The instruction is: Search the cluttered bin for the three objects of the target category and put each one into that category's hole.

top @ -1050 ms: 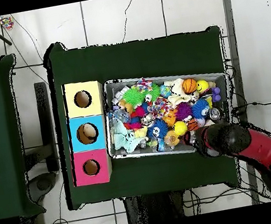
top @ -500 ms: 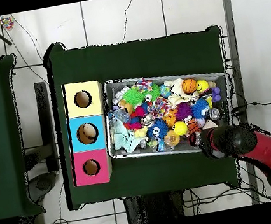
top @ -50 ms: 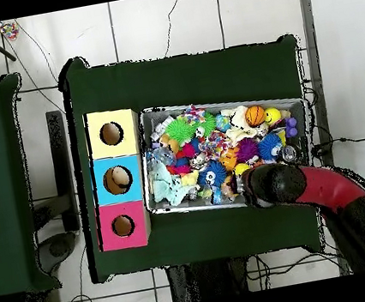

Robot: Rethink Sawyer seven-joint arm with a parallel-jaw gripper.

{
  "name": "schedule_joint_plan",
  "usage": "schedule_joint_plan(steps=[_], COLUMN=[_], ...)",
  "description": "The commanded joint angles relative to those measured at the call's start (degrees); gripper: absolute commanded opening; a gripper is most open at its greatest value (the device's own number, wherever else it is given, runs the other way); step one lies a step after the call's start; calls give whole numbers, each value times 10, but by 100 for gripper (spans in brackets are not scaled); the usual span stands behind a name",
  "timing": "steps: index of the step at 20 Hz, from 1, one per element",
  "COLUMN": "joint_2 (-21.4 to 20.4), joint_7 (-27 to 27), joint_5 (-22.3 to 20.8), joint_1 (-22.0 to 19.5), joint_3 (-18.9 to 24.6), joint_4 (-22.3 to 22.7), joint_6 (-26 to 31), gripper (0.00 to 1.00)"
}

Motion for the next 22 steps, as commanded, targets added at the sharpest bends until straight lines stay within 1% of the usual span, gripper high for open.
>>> schedule_joint_plan(steps=[1,4,7,11,17,22], joint_2=[33,33,24,8,0,-2], joint_7=[78,51,29,10,-2,5], joint_5=[13,27,33,34,25,15], joint_1=[17,1,-11,-24,-38,-43], joint_3=[3,21,32,38,42,43], joint_4=[-38,-31,-30,-24,-20,-2], joint_6=[-58,-44,-23,-1,5,-17], gripper=[100,100,100,100,100,100])
